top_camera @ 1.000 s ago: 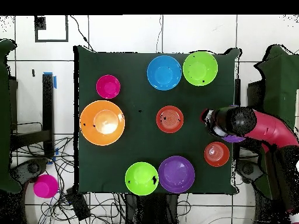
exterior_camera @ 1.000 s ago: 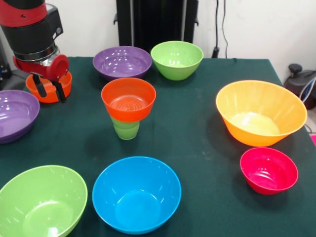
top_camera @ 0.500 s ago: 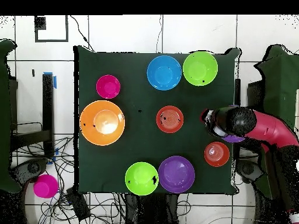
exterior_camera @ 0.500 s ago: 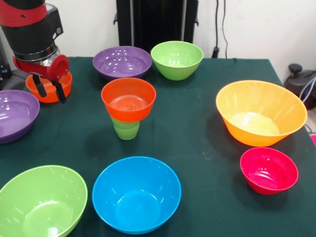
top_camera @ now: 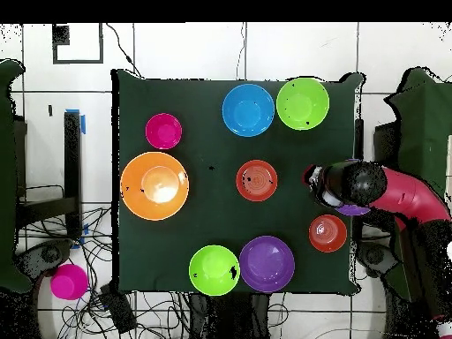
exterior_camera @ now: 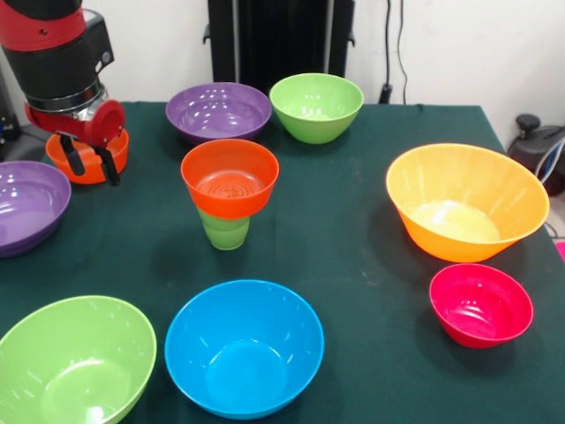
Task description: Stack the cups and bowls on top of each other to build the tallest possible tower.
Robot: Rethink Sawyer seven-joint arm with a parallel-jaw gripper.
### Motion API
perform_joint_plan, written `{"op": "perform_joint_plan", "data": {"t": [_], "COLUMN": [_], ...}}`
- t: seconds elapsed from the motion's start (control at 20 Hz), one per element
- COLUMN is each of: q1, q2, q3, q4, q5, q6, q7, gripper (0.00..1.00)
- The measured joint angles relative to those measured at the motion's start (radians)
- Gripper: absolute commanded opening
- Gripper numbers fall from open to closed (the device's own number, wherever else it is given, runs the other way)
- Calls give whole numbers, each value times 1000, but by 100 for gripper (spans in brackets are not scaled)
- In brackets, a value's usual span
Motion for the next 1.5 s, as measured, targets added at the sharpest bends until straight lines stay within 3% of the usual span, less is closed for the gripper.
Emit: {"op": "perform_joint_plan", "data": {"t": [1.5], "q1": [-10], "q2": [13], "q3": [2], "q4": [-34], "q5": [0], "q6": [0], "q7": [0], "gripper": [100]}}
